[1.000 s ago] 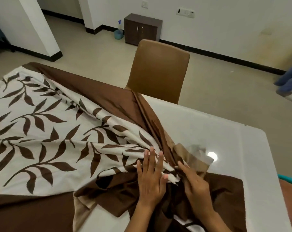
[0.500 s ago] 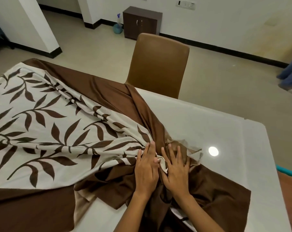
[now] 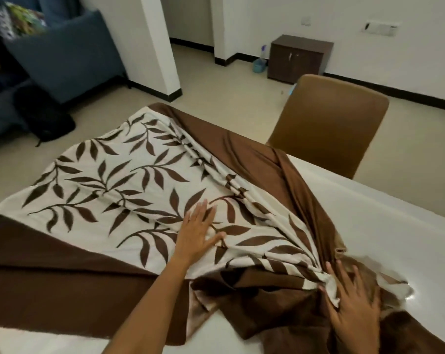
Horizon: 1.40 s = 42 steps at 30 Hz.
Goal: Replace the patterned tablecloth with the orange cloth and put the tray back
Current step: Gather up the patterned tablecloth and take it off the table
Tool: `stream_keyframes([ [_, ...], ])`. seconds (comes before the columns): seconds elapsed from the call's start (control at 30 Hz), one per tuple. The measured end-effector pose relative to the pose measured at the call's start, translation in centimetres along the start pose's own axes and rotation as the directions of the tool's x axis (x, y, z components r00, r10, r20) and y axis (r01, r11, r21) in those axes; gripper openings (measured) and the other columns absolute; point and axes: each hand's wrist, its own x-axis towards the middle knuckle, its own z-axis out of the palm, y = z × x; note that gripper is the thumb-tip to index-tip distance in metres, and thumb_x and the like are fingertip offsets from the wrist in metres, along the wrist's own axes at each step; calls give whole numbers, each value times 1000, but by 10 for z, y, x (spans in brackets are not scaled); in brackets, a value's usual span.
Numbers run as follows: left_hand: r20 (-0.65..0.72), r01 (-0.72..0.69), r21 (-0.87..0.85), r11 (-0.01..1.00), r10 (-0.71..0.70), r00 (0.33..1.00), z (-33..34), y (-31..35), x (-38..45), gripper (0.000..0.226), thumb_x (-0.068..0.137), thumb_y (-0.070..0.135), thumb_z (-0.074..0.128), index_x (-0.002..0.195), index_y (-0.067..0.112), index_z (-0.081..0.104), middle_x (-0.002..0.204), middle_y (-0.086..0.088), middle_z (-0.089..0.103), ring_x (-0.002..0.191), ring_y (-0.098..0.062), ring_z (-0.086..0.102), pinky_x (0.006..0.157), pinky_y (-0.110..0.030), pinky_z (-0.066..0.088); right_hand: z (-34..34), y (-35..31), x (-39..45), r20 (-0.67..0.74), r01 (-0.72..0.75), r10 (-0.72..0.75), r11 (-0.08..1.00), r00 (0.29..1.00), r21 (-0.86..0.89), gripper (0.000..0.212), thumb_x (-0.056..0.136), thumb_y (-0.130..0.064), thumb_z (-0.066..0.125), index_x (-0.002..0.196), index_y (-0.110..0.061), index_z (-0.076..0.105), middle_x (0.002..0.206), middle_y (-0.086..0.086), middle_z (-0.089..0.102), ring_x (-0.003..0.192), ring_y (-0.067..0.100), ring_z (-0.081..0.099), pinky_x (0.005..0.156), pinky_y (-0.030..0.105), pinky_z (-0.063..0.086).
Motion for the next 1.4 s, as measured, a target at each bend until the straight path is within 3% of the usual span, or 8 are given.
stream_keyframes([
  [0.13,-27,25,-95,995,-28,999,9,-3,5,65,94,57,3,149,26,16,157,5,3,146,-12,2,118,-39,11,-3,-5,1,11,16,-16,999,1000,-30,62,91,-61,11,134,-29,43,137,4,53,129,29,39,102,60,26],
  [0.27,-106,7,-187,982,-28,994,14,-1,7,53,97,35,19,141,15,43,150,-4,35,141,-22,27,113,-48,28,-3,-5,-1,24,7,-6,999,1000,-35,60,92,-61,12,135,-30,40,138,4,52,130,29,39,103,60,25],
  [0.47,-307,12,-287,958,-104,946,15,9,4,34,94,18,44,120,9,64,126,-7,61,120,-21,56,106,-36,32,-8,-8,-1,75,-21,21,1000,997,0,62,91,-64,11,138,-31,36,141,4,49,132,30,38,103,62,26],
  [0.7,-458,-53,-380,923,-139,878,-5,21,-8,32,86,-5,62,117,1,64,112,-15,68,103,-25,66,90,-35,53,-15,-12,-2,119,-36,29,998,992,55,62,92,-64,11,139,-30,35,141,3,49,133,28,37,105,57,25],
  [0.9,-660,-342,-136,930,173,731,-84,82,10,35,85,-4,61,119,-6,59,116,-19,65,108,-24,63,91,-35,52,-22,-14,-4,133,-33,11,987,991,160,62,93,-61,13,146,-30,24,150,2,35,139,25,29,109,54,22],
  [1.07,-592,-639,-174,749,439,676,-74,219,-6,25,91,3,56,114,-1,64,114,-16,67,109,-23,63,94,-34,51,-30,-14,-11,6,-69,75,877,997,476,94,81,-63,49,151,-24,-3,159,-1,6,145,24,13,116,45,13],
  [1.23,-398,-601,-423,678,457,796,-29,311,-54,31,89,11,51,115,2,64,117,-9,66,112,-25,60,101,-36,43,-57,-11,-17,-128,-2,150,659,980,752,111,76,-4,73,147,-42,-4,151,-33,9,139,-8,13,113,22,23],
  [1.4,-173,-416,-361,835,378,909,-1,289,-64,50,102,35,24,146,12,34,150,0,38,142,-10,23,116,-38,23,-64,25,-19,-182,146,-37,757,983,637,130,61,-40,84,146,6,-2,157,18,-2,145,37,6,111,63,19],
])
